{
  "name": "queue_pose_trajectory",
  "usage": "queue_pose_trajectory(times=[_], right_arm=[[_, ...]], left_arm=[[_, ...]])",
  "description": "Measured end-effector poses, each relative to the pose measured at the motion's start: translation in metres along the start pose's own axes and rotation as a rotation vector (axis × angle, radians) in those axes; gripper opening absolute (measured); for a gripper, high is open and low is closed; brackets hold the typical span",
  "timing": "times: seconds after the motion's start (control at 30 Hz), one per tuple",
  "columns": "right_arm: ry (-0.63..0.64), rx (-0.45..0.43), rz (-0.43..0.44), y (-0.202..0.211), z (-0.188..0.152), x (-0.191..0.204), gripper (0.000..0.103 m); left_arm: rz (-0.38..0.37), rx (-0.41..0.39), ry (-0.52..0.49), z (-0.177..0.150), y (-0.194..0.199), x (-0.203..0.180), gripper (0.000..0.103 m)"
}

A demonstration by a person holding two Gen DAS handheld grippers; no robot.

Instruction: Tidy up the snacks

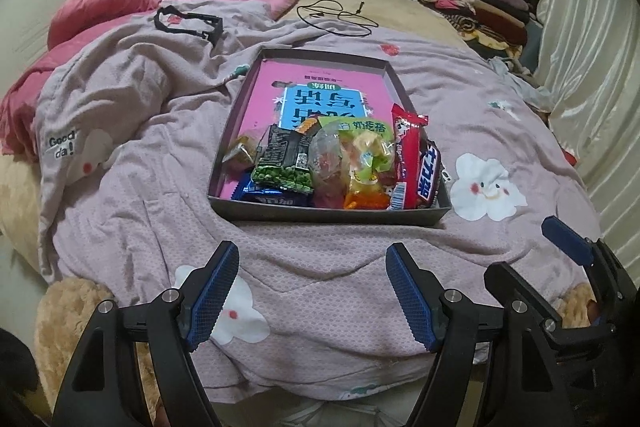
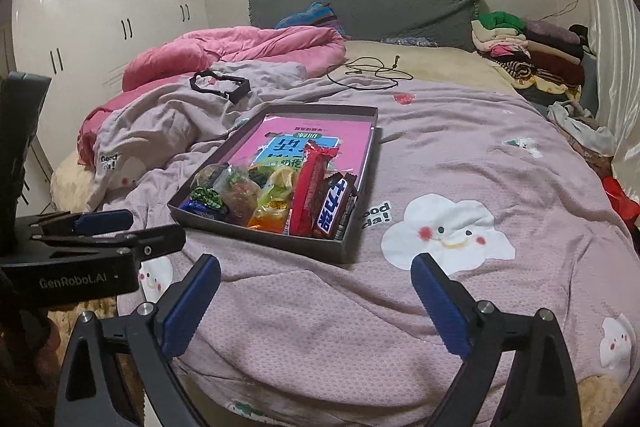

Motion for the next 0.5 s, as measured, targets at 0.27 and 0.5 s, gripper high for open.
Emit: queue_pose_trajectory(times=[0.27, 0.5], right_arm=[[0.01, -0.011, -0.003, 0.0031, -0.0005, 0.0039, 0.099], [0.01, -0.013, -0.005, 0.003, -0.0001, 0.0042, 0.099]], left_arm=[[0.003, 0.0, 0.0, -0.0003, 0.0022, 0.0013, 0.077], [0.01, -0.001, 0.002, 0.0005, 0.0022, 0.0036, 0.077]])
Point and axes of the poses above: each gripper's, at about its wrist camera, not at the fingertips, and y roughly against the way its jaws point, x to its left, z to its top, the point moved 5 cm from there along -y, roughly the way its jaws point, and after that the axes turned 14 degrees about -y, right-handed, at the moved point
